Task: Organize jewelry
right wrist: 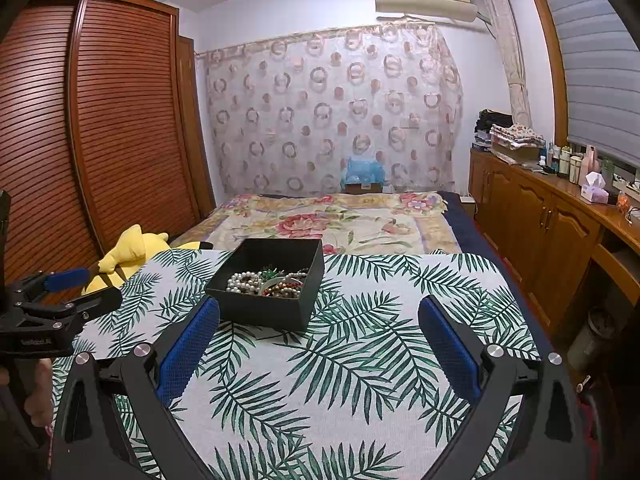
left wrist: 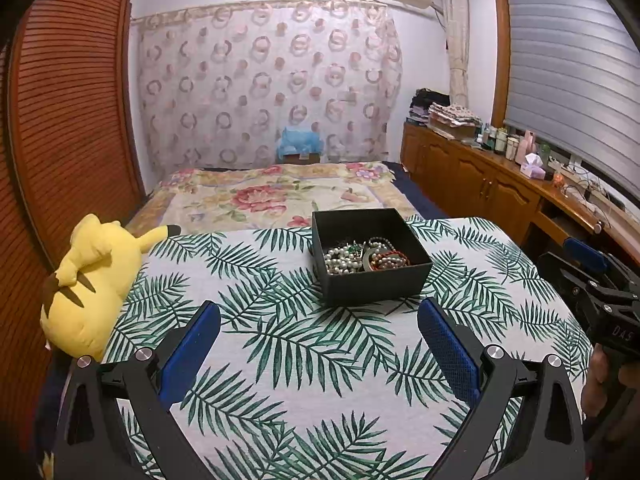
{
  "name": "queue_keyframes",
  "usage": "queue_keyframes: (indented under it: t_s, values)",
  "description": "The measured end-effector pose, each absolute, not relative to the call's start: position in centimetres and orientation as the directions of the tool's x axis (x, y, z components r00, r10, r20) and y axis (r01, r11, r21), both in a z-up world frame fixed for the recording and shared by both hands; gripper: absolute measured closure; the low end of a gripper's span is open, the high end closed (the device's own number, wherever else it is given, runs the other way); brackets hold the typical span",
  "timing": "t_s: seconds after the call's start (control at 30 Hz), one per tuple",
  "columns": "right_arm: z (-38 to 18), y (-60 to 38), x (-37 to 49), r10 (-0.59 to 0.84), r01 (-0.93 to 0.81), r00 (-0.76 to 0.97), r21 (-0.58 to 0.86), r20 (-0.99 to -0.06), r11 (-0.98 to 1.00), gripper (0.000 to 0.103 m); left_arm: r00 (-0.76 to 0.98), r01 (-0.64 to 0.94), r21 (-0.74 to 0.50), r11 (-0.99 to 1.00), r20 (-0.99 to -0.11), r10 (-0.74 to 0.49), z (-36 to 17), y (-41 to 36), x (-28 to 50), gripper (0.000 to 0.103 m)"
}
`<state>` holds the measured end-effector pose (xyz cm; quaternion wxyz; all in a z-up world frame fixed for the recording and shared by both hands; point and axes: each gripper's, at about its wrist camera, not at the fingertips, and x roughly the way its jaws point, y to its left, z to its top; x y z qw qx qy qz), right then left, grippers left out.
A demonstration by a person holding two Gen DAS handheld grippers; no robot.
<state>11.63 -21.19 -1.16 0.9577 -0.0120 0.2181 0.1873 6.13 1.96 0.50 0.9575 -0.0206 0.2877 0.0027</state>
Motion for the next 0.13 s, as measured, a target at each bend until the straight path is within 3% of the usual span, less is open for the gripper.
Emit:
queue_keyframes:
  t_s: [0.13]
  values:
    - [-1.11,-21.22,11.64,0.353,-0.364,0.835,0.058,-0.422,0.93,0.003,0.834,-0.016,-0.04,0.999,-0.551,-0.009,0.57,1.96,6.13,0.008]
